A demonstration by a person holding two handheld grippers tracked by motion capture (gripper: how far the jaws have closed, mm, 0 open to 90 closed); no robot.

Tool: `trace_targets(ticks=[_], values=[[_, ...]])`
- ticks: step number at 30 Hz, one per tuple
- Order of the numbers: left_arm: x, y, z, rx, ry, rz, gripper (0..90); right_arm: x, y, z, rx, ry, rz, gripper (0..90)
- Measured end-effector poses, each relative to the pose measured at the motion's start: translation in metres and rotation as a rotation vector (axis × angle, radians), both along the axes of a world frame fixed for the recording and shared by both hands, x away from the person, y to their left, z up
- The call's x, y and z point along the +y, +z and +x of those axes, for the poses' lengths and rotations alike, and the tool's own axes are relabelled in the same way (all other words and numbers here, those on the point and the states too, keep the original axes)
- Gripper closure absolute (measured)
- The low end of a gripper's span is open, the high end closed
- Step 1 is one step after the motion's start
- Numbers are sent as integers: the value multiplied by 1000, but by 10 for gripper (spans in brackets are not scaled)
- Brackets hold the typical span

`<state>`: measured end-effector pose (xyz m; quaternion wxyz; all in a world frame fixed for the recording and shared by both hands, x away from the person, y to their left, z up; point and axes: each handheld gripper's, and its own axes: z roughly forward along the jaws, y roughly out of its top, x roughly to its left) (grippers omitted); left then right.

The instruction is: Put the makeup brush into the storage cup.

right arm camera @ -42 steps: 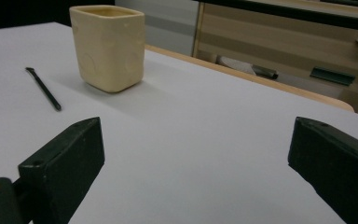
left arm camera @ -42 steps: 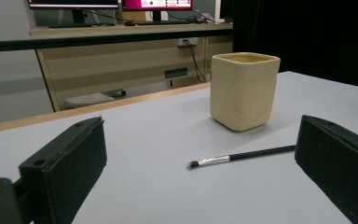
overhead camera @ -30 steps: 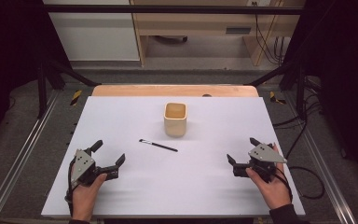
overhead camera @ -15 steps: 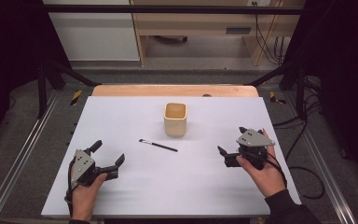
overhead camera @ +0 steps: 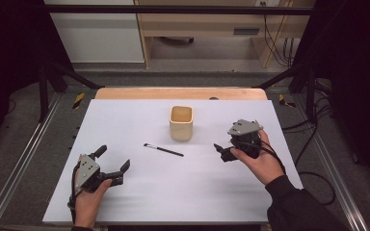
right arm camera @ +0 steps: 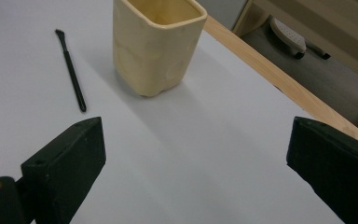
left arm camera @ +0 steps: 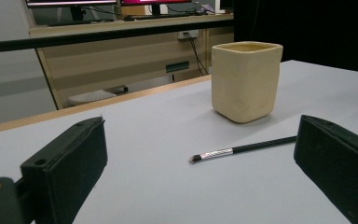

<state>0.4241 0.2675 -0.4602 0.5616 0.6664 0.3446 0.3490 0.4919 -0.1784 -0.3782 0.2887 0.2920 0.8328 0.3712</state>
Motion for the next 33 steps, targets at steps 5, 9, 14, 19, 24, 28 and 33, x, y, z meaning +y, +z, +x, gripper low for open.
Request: trace_targets(ticks=[5, 9, 14, 19, 24, 28, 33], values=[[-1, 0, 0, 3, -4, 7, 23, 21, -3, 7, 33, 56, -45, 47], [-2, 0, 0, 2, 0, 24, 24, 36, -8, 11, 56, 91, -83, 46], [-2, -1, 0, 3, -6, 18, 24, 52, -18, 14, 94, 124, -107, 46], [-3, 0, 0, 1, -3, 16, 24, 64, -27, 19, 129, 149, -112, 47], [-2, -1, 0, 3, -7, 13, 24, 76, -36, 24, 176, 172, -135, 52], [-3, -1, 0, 2, -10, 15, 24, 88, -40, 25, 196, 199, -143, 52], [-3, -1, 1, 1, -7, 14, 23, 100, -42, 25, 213, 215, -123, 51]])
